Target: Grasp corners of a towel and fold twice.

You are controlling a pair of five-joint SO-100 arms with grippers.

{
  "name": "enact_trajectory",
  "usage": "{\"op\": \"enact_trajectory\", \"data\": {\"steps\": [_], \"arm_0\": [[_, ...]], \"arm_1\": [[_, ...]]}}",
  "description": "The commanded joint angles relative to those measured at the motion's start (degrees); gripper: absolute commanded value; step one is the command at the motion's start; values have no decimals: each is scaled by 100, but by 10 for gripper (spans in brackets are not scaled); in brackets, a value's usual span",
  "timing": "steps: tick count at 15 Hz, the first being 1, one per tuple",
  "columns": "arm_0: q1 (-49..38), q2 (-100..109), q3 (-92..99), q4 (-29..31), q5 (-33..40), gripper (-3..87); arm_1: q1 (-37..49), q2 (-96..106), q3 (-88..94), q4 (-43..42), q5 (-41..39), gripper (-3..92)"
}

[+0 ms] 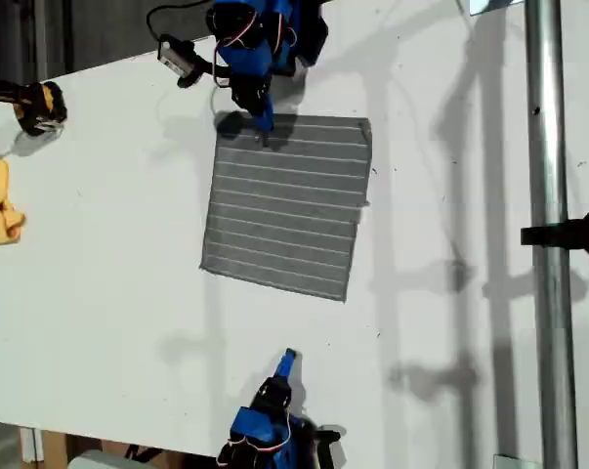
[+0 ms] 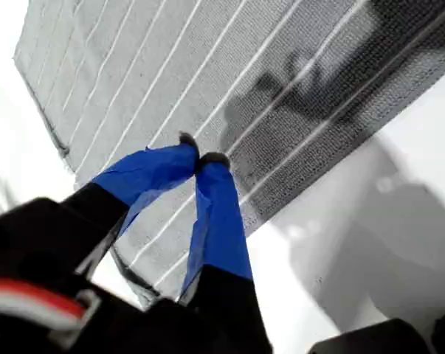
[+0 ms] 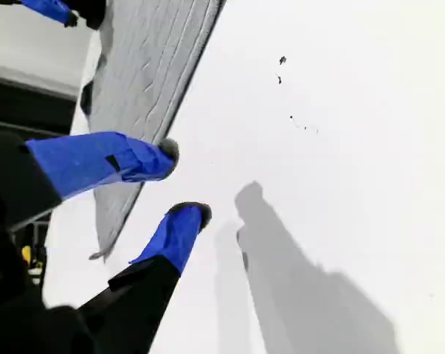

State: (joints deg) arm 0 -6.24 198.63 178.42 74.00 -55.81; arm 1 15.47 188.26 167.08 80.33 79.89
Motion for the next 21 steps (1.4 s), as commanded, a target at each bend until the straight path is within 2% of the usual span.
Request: {"op": "enact_trajectory", "data": {"steps": [1, 8, 12, 14, 17, 19, 21], "arm_0": [[-896, 35, 0, 26, -2804, -18], [-896, 35, 0, 26, -2777, -16], [-905, 35, 0, 9, -2760, -16], [-896, 35, 0, 9, -2760, -16], [-914, 35, 0, -9, -2733, -15], [-896, 35, 0, 0, -2751, -16], [-896, 35, 0, 9, -2769, -17]], "arm_1": [[-510, 35, -448, 35, 308, -1], [-439, 35, -439, 176, 281, -1], [-976, -79, -1187, -185, -70, -1], [-1187, -773, -1995, -492, -519, -1], [-1802, -3050, -3867, -861, -1230, -1], [-2382, -4465, -5317, -554, -1784, -1], [-2962, -5827, -6935, 624, -2180, -1]]}}
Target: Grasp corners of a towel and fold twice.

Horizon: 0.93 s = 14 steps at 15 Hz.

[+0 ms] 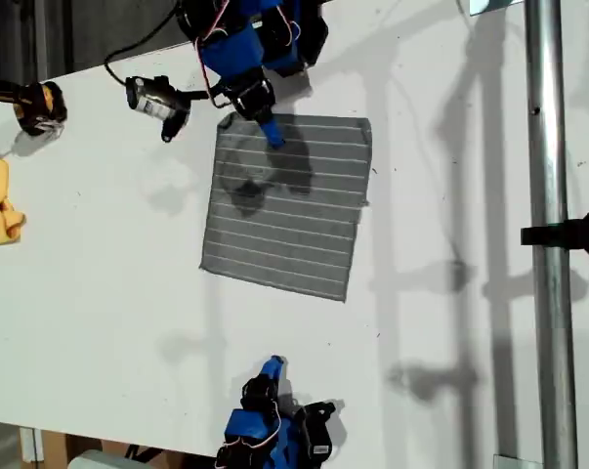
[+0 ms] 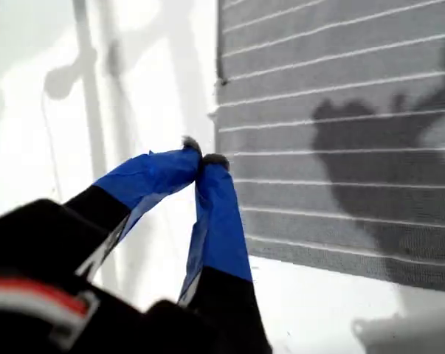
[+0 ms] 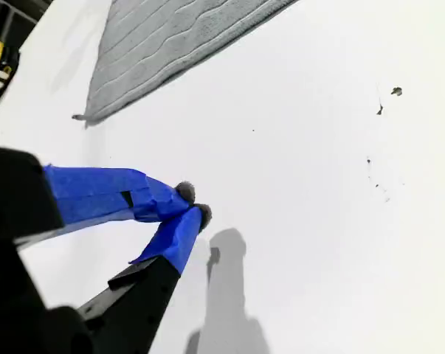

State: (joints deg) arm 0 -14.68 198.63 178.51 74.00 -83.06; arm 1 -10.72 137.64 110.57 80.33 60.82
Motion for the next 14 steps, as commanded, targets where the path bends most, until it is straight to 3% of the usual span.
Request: {"op": "enact_trajectory", "data": {"steps": [1, 6, 9, 10, 11, 14], "arm_0": [[-53, 35, -9, 0, -35, -16], [-35, 35, -9, 9, -53, -17], [-35, 35, -9, 0, -18, -16], [-35, 35, -9, 0, -26, -17], [-35, 35, -9, 0, -26, -18], [-26, 35, -9, 0, -18, -18]], "arm_1": [[-580, -1397, -2004, 1283, -422, -1], [-1441, -2294, -2689, 2426, -299, -1], [-1441, -2145, -2575, 2531, -35, 2], [-1459, -2118, -2566, 2584, 62, 121], [-1450, -2118, -2566, 2628, 79, 299], [-1424, -2338, -2426, 2848, 79, 408]]}}
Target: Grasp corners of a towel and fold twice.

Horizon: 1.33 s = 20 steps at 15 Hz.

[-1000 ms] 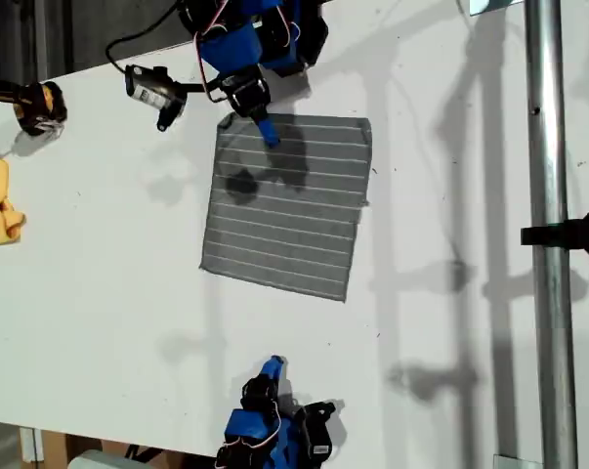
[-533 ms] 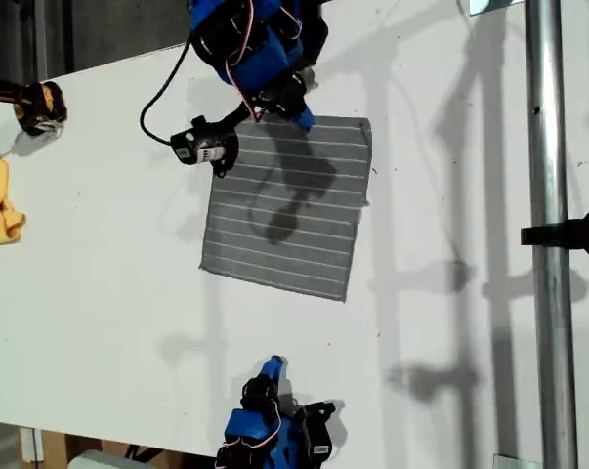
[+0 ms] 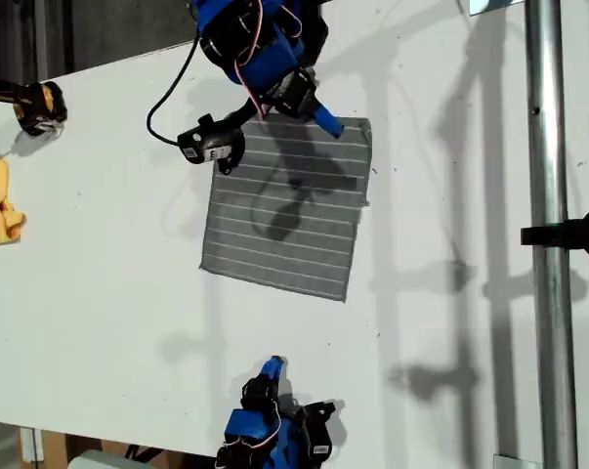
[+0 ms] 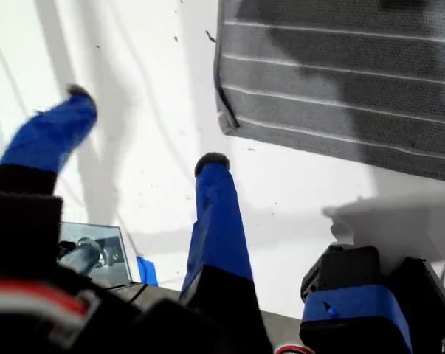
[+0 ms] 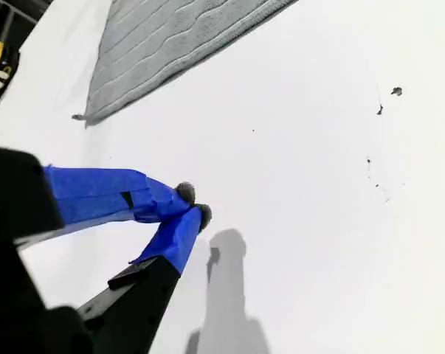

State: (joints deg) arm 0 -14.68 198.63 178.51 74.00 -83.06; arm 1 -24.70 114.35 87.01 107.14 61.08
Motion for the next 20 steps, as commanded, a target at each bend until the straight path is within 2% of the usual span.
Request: {"op": "enact_trajectory", "data": {"steps": [1, 3, 5, 10, 17, 20], "arm_0": [[-26, 35, -9, 0, -18, -18], [-26, 35, -9, 0, -9, -18], [-18, 35, -9, 9, 0, -18], [-18, 35, -9, 0, 9, -15], [-18, 35, -9, -9, 35, -15], [-18, 35, -9, -26, 62, -13]], "arm_1": [[0, -176, -53, 264, 62, 417], [62, -334, 343, 299, 220, 418], [-35, -325, 1195, -26, 624, 418], [-773, 940, 3718, -1846, 2241, 370], [-782, -510, 4166, -3560, 2329, 379], [-738, -1046, 4166, -4017, 2303, 380]]}}
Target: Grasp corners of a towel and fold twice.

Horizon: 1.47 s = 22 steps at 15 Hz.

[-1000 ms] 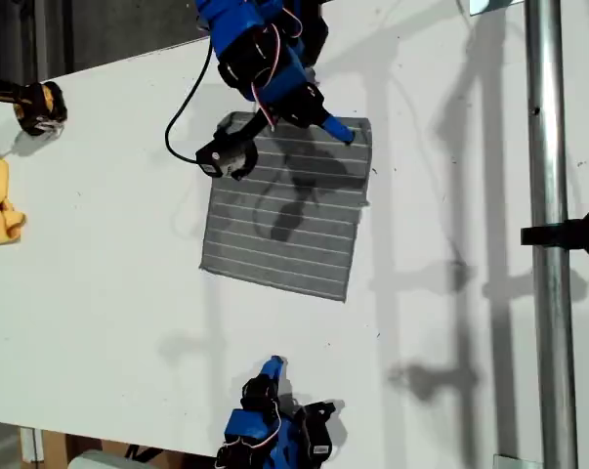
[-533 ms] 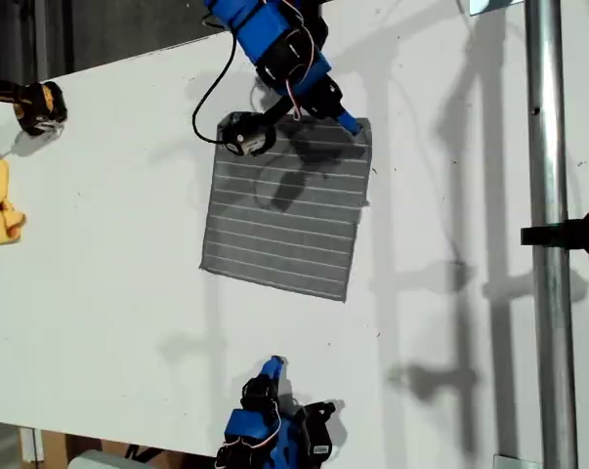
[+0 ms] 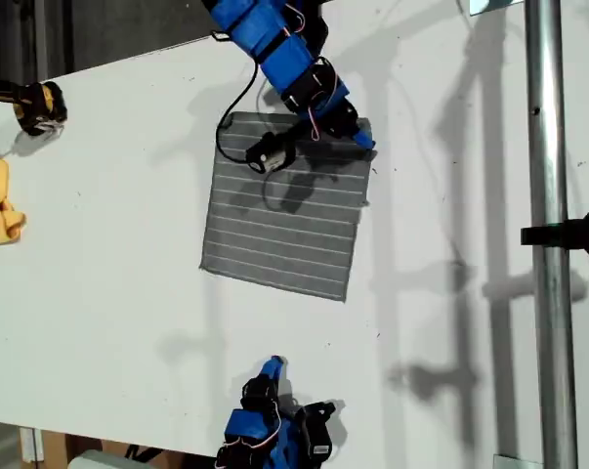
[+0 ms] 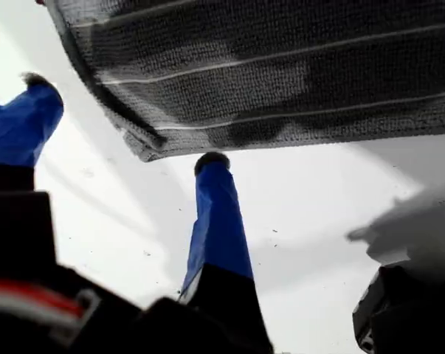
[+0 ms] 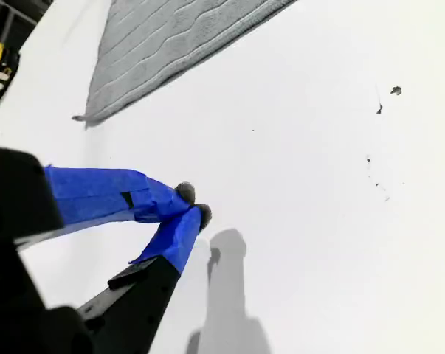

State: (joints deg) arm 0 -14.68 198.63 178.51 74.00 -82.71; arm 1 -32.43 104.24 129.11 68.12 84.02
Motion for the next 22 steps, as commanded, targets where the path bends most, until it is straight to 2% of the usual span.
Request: {"op": "enact_trajectory", "data": {"steps": [1, 4, 7, 9, 10, 11, 13, 17, 20, 22], "arm_0": [[-9, 35, -9, -26, 26, -13], [-9, 35, -9, -26, 26, -13], [0, 35, -9, -26, 18, -14], [0, 35, -9, -18, 9, -14], [0, 35, -9, -18, 9, -14], [0, 35, -9, -18, 0, -14], [0, 35, -9, -18, -35, -17], [35, 35, -97, -185, 0, -23], [141, -62, -853, -105, -35, -23], [369, -1354, -1784, -360, -62, -24]], "arm_1": [[35, -141, -44, -167, 35, 378], [44, -431, -26, -158, 53, 370], [88, -457, 229, -369, 53, 321], [114, -448, 413, -703, 53, 207], [132, -448, 431, -791, 79, 76], [132, -404, 439, -809, 176, 30], [167, -220, 439, -817, 132, 0], [158, -149, 404, -844, 44, 0], [229, -264, 325, -932, -88, 0], [360, -316, 255, -940, -290, 0]]}}
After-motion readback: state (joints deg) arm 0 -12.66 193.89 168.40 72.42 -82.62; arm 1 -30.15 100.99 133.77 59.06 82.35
